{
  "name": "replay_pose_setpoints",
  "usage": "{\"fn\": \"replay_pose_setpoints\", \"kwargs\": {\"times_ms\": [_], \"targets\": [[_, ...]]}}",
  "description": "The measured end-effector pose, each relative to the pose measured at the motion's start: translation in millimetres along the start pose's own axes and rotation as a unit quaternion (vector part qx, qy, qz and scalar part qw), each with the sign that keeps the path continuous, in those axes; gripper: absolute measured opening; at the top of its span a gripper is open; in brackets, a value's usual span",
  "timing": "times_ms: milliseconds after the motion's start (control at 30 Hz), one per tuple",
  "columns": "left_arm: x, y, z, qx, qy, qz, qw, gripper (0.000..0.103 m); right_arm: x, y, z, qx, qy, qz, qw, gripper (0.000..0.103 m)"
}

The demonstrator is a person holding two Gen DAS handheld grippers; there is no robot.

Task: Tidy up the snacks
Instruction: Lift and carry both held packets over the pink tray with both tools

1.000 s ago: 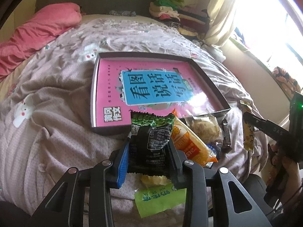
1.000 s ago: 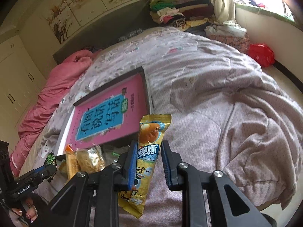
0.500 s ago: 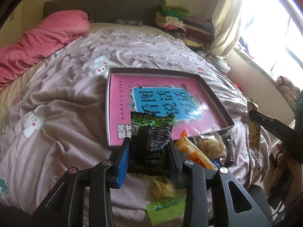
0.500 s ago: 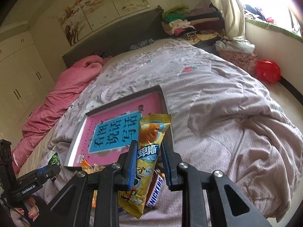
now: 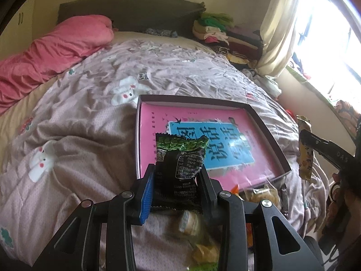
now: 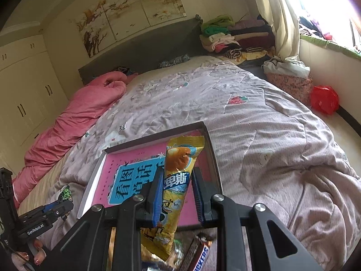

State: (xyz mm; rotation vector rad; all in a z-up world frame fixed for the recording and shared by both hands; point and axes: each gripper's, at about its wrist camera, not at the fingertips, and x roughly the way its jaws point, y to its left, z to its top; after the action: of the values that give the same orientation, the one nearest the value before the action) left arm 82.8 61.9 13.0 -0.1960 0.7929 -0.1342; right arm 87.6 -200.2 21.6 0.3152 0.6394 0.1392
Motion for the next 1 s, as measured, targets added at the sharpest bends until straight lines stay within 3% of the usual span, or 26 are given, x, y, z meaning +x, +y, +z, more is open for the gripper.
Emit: {"fn": "replay_pose_setpoints", "kwargs": {"times_ms": [400,1000], "targets": [[33,-2,10,0.015,0.005,0.002,0.9999,0.037,37,5,7,-0.017,0.005,-0.022,1.0,0.025],[61,-6,8,0.034,0.027,0.005,0.999,0.037,82,8,-13,-0.054,0.055,-0.052,0.996,0.025]]}}
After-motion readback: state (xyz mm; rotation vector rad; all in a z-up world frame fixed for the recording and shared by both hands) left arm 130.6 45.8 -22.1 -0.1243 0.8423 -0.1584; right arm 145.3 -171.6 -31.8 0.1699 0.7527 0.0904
